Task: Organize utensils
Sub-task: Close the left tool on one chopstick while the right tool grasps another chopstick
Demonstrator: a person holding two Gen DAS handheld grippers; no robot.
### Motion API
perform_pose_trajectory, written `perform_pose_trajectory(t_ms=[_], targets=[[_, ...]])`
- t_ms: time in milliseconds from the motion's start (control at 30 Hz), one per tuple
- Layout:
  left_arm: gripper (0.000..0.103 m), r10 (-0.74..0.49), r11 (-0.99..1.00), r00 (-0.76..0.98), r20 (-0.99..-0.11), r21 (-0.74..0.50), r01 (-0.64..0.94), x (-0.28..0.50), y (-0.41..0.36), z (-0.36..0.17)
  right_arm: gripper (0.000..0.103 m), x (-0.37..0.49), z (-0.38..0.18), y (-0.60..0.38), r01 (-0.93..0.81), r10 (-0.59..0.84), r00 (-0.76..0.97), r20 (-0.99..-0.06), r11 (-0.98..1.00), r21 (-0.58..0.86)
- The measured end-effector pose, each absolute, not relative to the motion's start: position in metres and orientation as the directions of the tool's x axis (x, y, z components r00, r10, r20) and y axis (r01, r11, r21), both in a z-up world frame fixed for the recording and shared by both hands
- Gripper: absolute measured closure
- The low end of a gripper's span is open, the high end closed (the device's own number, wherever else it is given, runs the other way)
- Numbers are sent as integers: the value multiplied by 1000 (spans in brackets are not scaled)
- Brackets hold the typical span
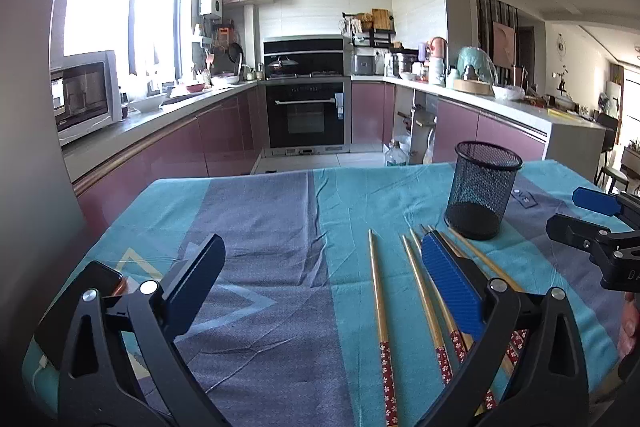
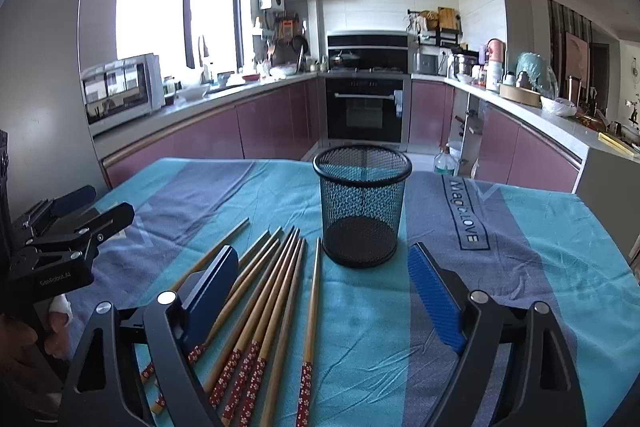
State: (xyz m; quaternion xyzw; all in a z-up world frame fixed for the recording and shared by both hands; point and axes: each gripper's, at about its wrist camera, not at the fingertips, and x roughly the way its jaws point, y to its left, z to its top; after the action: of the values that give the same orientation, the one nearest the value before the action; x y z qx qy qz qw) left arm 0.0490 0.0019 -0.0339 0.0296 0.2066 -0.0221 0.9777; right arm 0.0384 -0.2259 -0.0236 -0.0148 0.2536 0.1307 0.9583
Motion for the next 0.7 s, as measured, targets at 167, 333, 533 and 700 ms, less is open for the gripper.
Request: perform_pose_trajectory(t_ms=[167,333,533,700], targets=[[23,-91,992,860,-502,29,122,74,1,-46,40,55,-36,-219,-292,240,781,-576,956,3],[34,-109,987,804,-584,36,160,99,-8,-61,54,75,-50,-211,-313,215,720,-660,949,-32],[37,-127,980,743,-657,31,196,125,-16,-76,68,100,-65,-213,-317,221,637,-738,948,11],[48,-139,976,695,-706,23,218,143,-24,-86,72,115,-73,-210,-329,236,594,-769,944,35]])
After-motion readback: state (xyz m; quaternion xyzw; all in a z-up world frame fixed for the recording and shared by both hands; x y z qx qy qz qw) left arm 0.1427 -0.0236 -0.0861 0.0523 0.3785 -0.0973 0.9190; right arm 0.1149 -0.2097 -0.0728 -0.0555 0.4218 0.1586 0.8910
